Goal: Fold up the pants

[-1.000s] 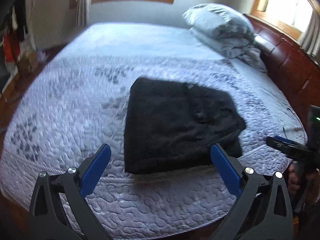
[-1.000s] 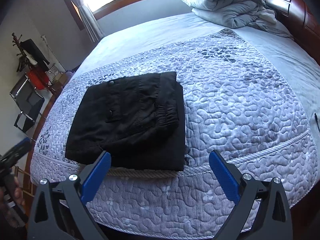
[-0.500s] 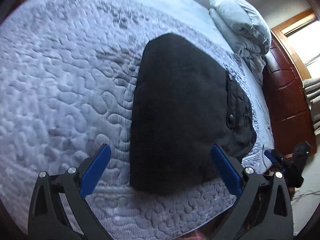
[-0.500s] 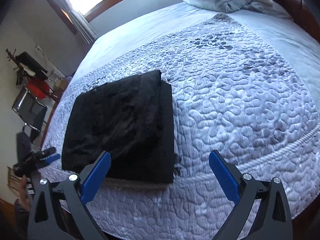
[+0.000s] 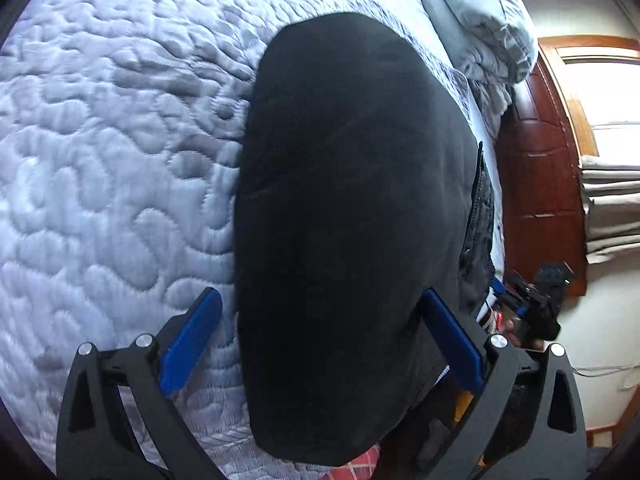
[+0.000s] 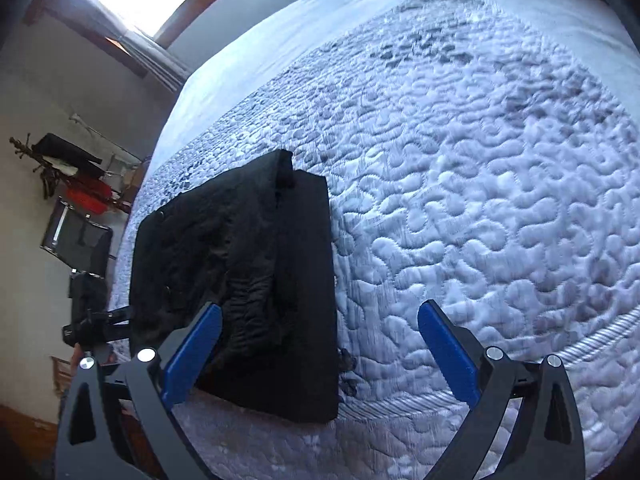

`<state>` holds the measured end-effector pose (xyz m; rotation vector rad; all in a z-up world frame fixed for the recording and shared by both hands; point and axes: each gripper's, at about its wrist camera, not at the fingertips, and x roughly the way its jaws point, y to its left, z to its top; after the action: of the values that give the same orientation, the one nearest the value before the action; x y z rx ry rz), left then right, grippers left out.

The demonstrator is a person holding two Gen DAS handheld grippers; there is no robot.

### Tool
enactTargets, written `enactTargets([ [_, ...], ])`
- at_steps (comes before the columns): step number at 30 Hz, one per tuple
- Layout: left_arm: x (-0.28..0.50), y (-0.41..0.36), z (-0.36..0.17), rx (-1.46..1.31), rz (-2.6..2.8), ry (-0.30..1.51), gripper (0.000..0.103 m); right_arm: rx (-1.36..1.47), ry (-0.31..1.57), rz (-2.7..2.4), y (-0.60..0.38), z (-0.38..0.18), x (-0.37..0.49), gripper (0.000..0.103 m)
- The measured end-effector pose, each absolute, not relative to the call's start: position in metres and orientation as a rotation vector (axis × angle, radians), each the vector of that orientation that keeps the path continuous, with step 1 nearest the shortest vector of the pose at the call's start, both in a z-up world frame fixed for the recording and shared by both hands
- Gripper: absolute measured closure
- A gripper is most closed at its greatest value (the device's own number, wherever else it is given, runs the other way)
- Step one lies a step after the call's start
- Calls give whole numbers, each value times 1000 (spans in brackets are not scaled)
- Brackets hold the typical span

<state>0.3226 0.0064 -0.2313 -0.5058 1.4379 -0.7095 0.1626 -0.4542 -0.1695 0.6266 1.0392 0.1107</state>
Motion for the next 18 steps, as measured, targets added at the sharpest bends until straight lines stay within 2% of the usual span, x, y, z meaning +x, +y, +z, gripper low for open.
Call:
enactTargets([
  [5, 329, -12, -245, -532, -793, 1505, 3, 710, 1037, 191, -465, -183, 171, 4],
  [18, 318, -53, -261, -598, -926, 1623, 3, 919, 1173, 398, -476, -238, 209, 4],
])
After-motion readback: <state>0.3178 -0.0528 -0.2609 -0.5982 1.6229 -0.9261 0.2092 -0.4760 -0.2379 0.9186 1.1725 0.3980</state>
